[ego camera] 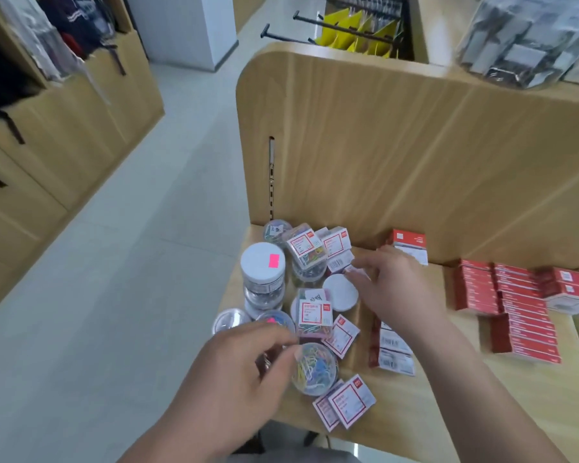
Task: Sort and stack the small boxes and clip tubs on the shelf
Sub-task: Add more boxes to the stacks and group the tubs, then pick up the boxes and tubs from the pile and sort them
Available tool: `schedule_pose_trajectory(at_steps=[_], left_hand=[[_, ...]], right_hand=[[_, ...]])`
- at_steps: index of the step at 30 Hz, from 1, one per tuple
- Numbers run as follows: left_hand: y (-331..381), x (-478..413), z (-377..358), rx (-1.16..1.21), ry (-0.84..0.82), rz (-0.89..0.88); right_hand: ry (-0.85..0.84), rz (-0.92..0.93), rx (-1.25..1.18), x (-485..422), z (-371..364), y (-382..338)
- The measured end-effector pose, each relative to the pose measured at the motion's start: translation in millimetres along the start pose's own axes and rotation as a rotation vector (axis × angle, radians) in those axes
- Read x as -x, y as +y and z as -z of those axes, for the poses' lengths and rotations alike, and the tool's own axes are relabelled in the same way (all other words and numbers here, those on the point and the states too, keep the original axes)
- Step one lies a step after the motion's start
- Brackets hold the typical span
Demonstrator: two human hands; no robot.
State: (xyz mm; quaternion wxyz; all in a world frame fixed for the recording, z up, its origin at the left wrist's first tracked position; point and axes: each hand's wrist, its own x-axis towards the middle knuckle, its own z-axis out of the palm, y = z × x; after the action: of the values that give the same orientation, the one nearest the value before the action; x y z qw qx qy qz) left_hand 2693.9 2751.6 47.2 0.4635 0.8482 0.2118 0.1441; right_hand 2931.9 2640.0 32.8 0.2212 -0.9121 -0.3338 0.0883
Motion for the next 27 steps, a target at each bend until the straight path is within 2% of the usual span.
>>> schedule_pose_trajectory(at_steps=[3,7,9,12,19,22,25,27], left_hand=[[-7.9,5.5,7.4,-0.054,0.059,0.025],[-15.3,7.1,7.1,-0.102,0.049,0.052],[-19.4,7.4,3.7,-0.093,0.038,0.064],[-21.7,8.1,-0.7,-0.089,0.03,0.054],[-17.8,1.7,3.1,-0.094,0.057,0.034],[-13.5,-0.2,3.6,-0.107,0.048,0.024],[-6.7,-8.6,0.4,-0.101,0.024,0.01],[-1.5,-19.0,-5.2,-0.105,0.004,-0.022]], right_hand=[[-0.071,-0.049,0.082,-5.3,4.2,-1.0],[-0.056,0.041,-0.089,4.0,2.4,-8.6],[-0.167,0.025,-0.199,12.8,-1.4,-13.6],[-0.287,0.059,-0.189,21.8,-13.2,-14.1],[-0.338,0.151,-0.226,28.8,-17.0,-11.3],[-0.256,0.158,-0.24,28.5,-10.9,-6.9],[-0.038,-0.011,-0.238,7.6,-1.6,-5.8],[0.024,-0.032,-0.177,-14.4,-1.2,-9.2]])
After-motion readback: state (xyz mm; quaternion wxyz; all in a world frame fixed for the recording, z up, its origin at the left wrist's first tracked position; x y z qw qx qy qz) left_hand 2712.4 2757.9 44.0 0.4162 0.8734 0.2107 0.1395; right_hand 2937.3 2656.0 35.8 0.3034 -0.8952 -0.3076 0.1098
